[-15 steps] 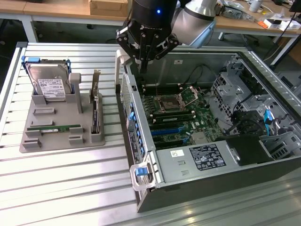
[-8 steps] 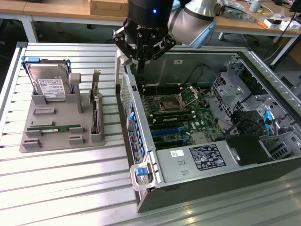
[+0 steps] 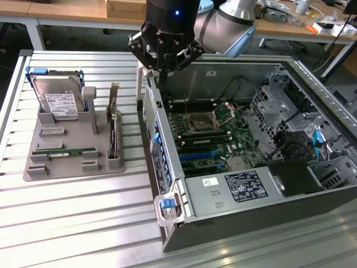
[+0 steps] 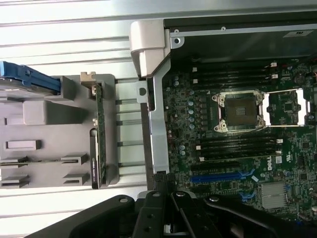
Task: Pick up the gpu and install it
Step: 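Reach for the gpu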
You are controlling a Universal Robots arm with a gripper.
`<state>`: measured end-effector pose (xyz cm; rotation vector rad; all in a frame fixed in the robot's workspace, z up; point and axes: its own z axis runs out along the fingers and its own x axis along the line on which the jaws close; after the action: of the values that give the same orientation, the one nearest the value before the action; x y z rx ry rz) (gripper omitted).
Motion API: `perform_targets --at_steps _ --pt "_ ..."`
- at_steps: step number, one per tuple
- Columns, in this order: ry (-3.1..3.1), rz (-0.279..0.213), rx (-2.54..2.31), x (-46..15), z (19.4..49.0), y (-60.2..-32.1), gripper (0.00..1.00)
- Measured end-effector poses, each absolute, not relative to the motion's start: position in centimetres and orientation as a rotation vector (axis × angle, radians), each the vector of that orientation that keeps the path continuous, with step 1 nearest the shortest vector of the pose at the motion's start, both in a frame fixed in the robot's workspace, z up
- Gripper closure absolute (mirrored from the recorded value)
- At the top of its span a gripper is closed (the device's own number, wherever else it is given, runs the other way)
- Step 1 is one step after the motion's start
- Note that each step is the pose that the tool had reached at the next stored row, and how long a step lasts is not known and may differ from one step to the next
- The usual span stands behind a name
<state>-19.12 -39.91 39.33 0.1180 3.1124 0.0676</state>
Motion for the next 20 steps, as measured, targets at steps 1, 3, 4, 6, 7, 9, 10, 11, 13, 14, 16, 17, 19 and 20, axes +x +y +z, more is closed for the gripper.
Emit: perform_targets --at_steps 1,3,4,6,7,9,10,11,13,14,16,17,19,20 --pt "3.112 0.068 0.118 -19.2 39.3 -39.9 0.89" --pt "3.112 0.068 0.118 -19.6 39.3 -39.9 0.89" --pt "3.112 0.068 0.118 -19.7 39.3 -39.9 0.89" --pt "3.112 0.068 0.118 -19.9 39.3 -39.9 0.89" --pt "3.112 0.068 0.118 -20.0 39.3 -39.9 0.89" --pt "3.112 0.068 0.118 -20.2 39.3 -39.9 0.89" --pt "3.112 0.068 0.118 -20.3 39.3 -39.9 0.89" --pt "3.112 0.068 0.118 -20.4 39.3 -39.9 0.89" --pt "3.112 0.067 0.118 -20.7 39.3 -39.9 0.89" --pt "3.112 0.068 0.118 -20.8 39.3 -39.9 0.89" --pt "3.112 0.068 0.118 -21.1 39.3 -39.9 0.89" --pt "3.112 0.068 0.118 -21.2 39.3 -39.9 0.89" --pt "3.112 0.068 0.118 -21.4 39.3 -39.9 0.89" --pt "3.112 0.068 0.118 -21.6 39.3 -39.9 0.89"
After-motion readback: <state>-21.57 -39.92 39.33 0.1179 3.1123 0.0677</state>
